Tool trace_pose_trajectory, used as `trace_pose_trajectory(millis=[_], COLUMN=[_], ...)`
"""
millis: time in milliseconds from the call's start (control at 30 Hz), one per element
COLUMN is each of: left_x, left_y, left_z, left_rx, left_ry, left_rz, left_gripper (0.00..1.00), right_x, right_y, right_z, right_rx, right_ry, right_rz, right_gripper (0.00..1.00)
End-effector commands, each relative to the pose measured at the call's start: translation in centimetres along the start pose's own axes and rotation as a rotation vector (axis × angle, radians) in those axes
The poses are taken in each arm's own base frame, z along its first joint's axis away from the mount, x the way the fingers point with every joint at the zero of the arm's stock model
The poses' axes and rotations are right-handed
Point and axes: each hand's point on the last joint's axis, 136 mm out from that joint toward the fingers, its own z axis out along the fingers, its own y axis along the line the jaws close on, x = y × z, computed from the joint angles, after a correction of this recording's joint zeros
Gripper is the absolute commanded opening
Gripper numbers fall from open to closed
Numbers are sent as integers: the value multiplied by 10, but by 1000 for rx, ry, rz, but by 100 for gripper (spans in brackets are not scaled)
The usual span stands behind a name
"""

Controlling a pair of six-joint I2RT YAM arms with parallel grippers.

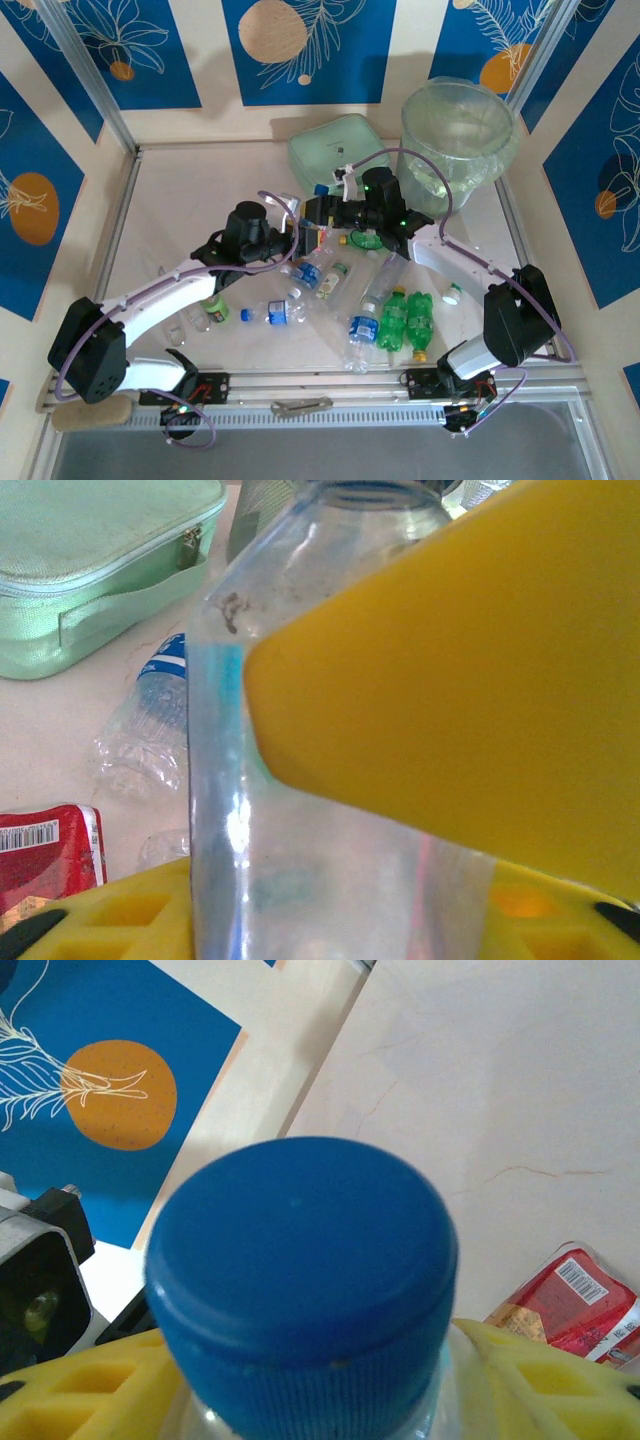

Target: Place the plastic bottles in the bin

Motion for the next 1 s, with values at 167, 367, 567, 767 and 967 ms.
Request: trace_pose_trajectory(millis=[167, 367, 567, 767, 967], left_x=[-6, -1, 5, 21, 28], left_y=[-4, 23, 80, 125, 129], left_z=[-8, -29, -56, -71, -67], left_rx=[-3, -126, -384, -533, -510], left_ry=[-45, -86, -141, -145, -129], left_rz=[-6, -27, -127, -279, -312], left_gripper=[96, 99, 99, 99, 99], right_x=[-8, -31, -66, -116, -169], right_y=[-7, -35, -40, -21, 4], right_z=[-4, -32, -79, -133, -180], right_rx=[58, 156, 253, 339, 455], right_ry=[-15, -86, -185, -309, -434], right_rz=[-7, 18, -42, -167, -326], right_gripper=[54, 54, 54, 54, 54])
